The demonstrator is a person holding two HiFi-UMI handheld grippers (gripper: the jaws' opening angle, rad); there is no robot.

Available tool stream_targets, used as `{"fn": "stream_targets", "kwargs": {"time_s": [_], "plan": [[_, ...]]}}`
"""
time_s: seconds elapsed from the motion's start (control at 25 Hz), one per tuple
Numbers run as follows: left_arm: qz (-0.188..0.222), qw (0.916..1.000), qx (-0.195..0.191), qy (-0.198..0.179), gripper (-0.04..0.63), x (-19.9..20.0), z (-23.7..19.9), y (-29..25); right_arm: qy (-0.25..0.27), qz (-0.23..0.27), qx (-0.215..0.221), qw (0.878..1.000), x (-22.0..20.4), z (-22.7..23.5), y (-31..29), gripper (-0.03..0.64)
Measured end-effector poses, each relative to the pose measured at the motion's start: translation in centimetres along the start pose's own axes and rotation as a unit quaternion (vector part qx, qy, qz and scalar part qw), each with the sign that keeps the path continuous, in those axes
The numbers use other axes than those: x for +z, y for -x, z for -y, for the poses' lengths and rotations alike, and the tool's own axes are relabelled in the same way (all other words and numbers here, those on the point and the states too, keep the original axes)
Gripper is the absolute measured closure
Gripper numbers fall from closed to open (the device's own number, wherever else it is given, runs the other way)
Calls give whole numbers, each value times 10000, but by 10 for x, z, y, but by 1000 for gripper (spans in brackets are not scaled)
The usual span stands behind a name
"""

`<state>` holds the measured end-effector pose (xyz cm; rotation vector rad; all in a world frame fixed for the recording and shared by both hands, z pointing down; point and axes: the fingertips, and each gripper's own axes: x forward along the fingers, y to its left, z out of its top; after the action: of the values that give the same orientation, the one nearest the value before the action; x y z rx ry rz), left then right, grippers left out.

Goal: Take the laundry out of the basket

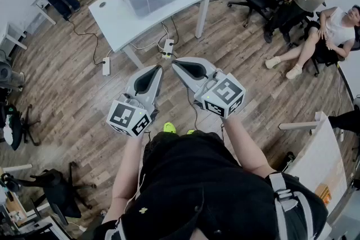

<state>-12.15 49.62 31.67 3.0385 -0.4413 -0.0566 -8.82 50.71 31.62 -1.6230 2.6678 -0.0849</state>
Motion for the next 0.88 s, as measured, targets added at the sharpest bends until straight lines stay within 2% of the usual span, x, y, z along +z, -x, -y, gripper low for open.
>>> {"fn": "stream_targets", "kwargs": {"time_s": [0.6,0.88], "plan": [[62,9999,25,143,598,-3,-7,-5,-97,-3,116,9999,-5,2,-9,617],[73,9998,13,196,598,-4,-19,-3,-96,-168,54,9998,-13,6,-22,617]]}}
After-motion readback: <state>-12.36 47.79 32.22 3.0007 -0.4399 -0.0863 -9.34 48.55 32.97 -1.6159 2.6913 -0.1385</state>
